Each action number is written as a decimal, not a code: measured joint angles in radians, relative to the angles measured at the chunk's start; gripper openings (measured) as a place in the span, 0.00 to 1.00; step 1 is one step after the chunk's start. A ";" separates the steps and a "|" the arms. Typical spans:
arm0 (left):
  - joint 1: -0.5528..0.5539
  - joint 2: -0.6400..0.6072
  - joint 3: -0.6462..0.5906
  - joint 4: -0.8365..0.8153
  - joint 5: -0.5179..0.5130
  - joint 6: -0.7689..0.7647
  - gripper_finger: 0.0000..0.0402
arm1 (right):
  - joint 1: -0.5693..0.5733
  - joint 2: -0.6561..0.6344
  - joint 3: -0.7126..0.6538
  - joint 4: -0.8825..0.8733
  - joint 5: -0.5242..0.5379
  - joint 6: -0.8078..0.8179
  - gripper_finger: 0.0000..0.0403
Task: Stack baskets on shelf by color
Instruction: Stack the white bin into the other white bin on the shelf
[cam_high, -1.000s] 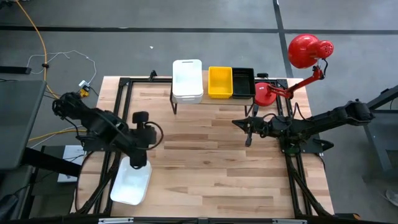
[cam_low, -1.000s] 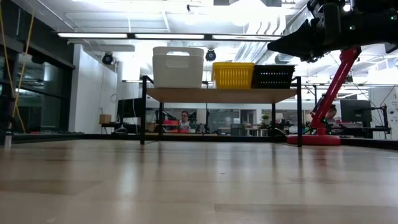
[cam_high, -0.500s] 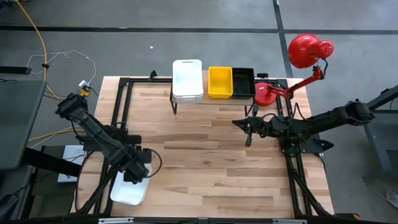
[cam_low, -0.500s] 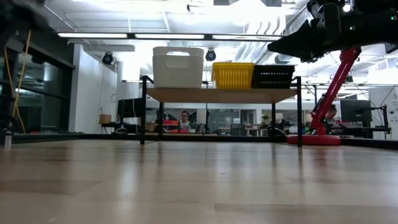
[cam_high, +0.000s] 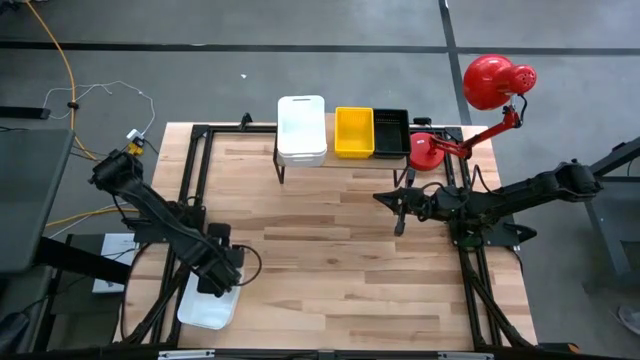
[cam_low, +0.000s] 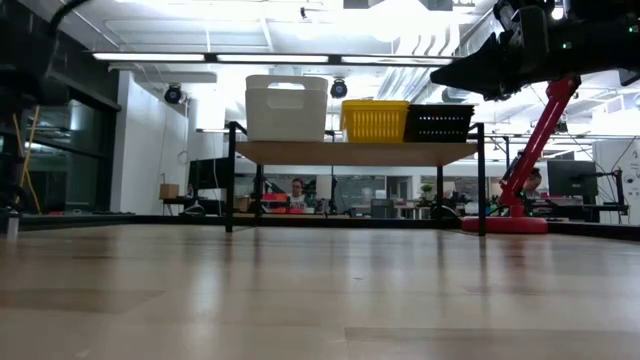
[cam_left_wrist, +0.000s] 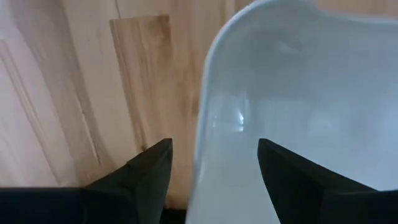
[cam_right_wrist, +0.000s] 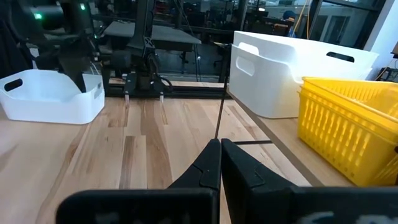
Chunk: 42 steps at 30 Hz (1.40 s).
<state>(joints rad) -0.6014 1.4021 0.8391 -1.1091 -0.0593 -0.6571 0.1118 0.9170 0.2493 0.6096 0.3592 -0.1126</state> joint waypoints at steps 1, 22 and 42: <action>0.000 0.000 -0.016 0.011 0.000 0.006 0.56 | 0.000 0.000 0.000 0.000 0.000 0.000 0.00; 0.088 -0.004 -0.123 0.126 0.033 0.132 0.03 | 0.000 0.000 0.000 0.000 -0.021 0.000 0.00; 0.449 -0.011 1.015 -0.453 -0.434 0.564 0.00 | 0.000 0.000 0.000 -0.009 -0.060 0.000 0.00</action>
<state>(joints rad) -0.1524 1.3914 1.8545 -1.5626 -0.4932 -0.0932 0.1116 0.9169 0.2489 0.6010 0.2989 -0.1125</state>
